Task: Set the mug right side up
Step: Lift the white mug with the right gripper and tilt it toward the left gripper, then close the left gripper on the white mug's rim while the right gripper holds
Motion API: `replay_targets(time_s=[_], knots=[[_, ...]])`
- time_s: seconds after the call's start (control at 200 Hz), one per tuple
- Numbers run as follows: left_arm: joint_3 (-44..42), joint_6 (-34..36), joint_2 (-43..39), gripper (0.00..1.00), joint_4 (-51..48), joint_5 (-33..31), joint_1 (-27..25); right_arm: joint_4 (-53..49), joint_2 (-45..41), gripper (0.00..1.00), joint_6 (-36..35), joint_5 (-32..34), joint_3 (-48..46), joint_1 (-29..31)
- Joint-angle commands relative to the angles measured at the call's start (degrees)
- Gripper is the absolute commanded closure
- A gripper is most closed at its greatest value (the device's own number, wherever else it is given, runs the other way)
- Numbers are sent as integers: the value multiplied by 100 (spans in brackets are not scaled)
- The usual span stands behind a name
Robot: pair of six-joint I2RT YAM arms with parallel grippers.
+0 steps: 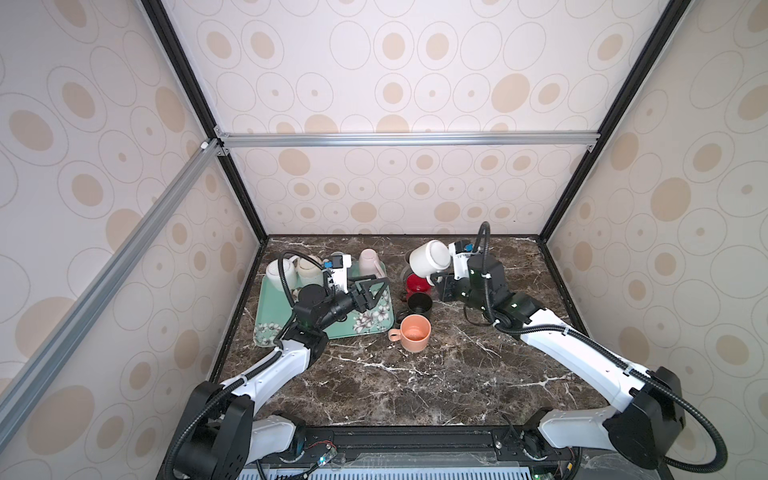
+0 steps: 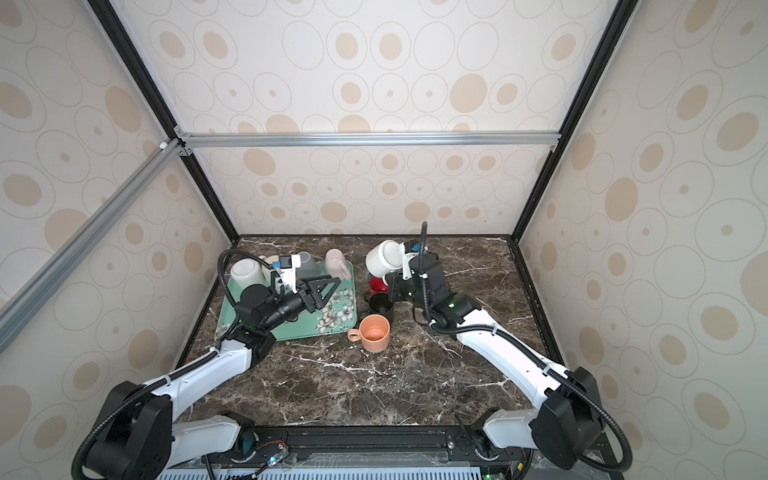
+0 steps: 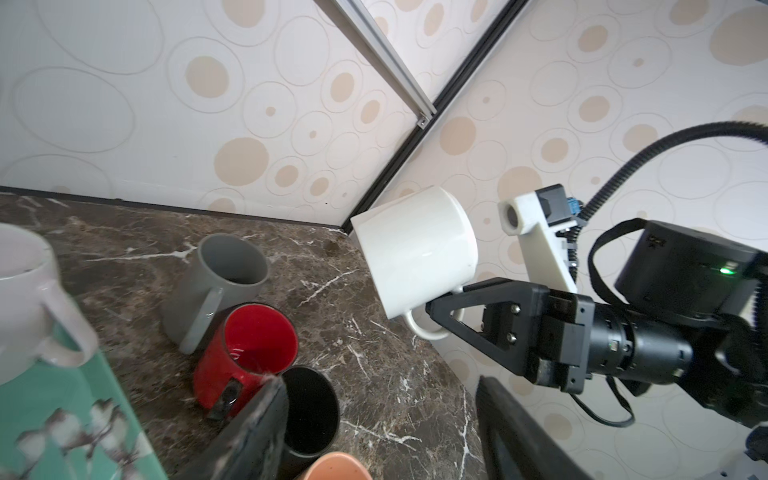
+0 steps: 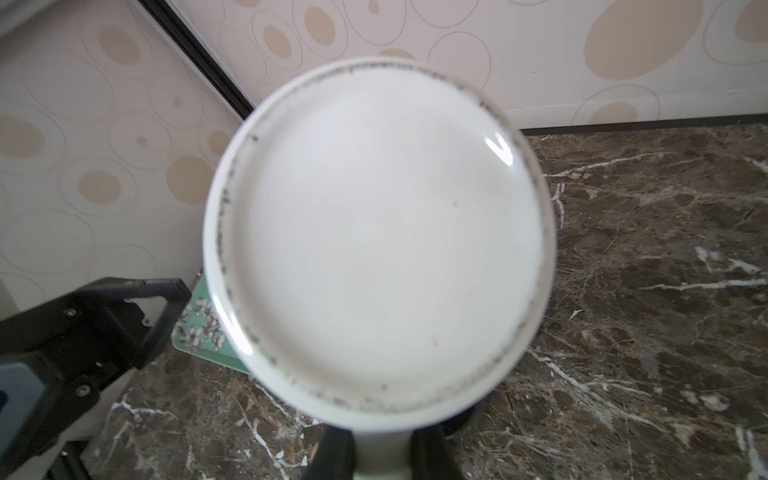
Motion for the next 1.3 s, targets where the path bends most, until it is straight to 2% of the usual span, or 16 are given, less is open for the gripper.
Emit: replay_targets(time_s=[0.0,0.215,0.42,0.7,0.955,1.085,1.295], knots=[[358,-365,268,28,1064,249,-230,1027,-348,100,670,-1180,-155,-271],[593,-538,780,29,1532,222,-536,1354,-432,100,939,-2085,-200,-445],[715,-800,1040,30,1831,278,-577,1655,-317,100,1129,-2790,-212,-452],[844,-962,1021,32,1941,429,-584,1799,-170,100,1271,-3144,-254,-465],[1032,-1433,1109,36,2531,666,-642,2050,-10,100,1448,-3342,-314,-491],[1179,-1584,1181,43,2588,810,-669,1996,23,100,1459,-3394,-355,-501],[1261,-1794,1278,61,2794,936,-703,2004,-36,100,1492,-3324,-509,-538]])
